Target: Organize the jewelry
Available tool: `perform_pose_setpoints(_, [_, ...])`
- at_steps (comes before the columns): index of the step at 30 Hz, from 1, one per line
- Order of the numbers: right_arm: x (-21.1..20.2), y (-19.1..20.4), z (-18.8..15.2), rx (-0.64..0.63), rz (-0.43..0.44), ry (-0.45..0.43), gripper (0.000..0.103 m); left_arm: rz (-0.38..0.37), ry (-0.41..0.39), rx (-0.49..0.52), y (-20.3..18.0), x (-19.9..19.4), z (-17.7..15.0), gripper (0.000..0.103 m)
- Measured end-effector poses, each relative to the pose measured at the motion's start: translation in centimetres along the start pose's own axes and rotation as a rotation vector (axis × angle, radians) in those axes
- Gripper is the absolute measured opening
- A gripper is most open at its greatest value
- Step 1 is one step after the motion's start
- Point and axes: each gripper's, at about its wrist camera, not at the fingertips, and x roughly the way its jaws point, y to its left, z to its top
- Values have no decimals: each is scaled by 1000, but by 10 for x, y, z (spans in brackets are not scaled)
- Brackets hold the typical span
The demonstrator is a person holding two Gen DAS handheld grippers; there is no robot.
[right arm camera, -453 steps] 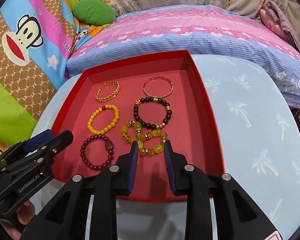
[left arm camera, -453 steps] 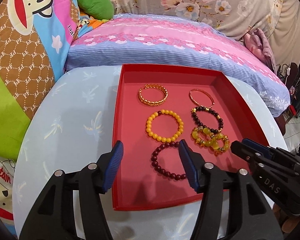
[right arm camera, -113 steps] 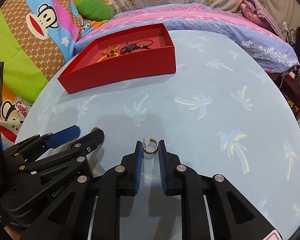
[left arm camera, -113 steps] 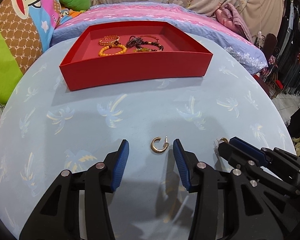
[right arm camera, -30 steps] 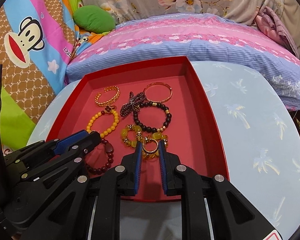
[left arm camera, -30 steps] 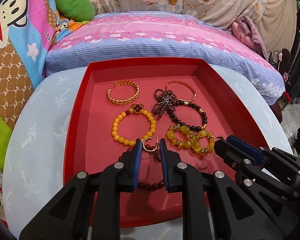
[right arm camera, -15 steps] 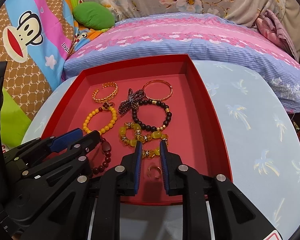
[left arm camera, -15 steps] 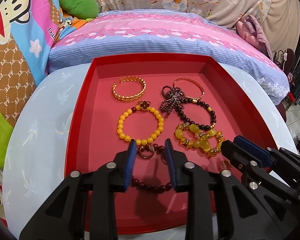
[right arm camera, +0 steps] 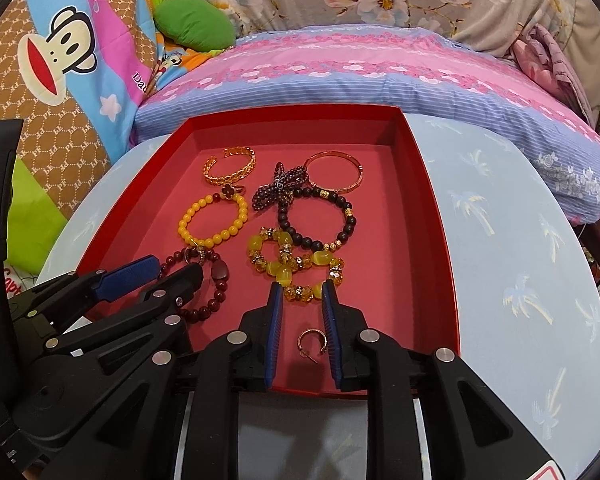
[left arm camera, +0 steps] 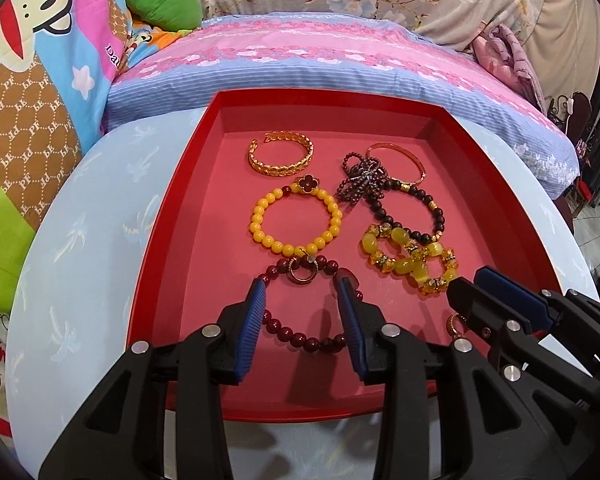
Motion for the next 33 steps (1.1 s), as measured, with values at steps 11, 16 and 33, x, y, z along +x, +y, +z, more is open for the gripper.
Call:
perform_pose_setpoints(11, [-11, -2, -7, -3, -17, -9, 25, 6, -1, -12, -4, -11, -6, 35])
perform_pose_setpoints(16, [-28, -5, -4, 22, -45, -44, 32, 86, -47, -9, -8, -29, -2, 53])
perform_pose_setpoints(33, [-90, -9, -22, 63, -113, -121, 65, 124, -79, -66, 4, -83, -21, 88])
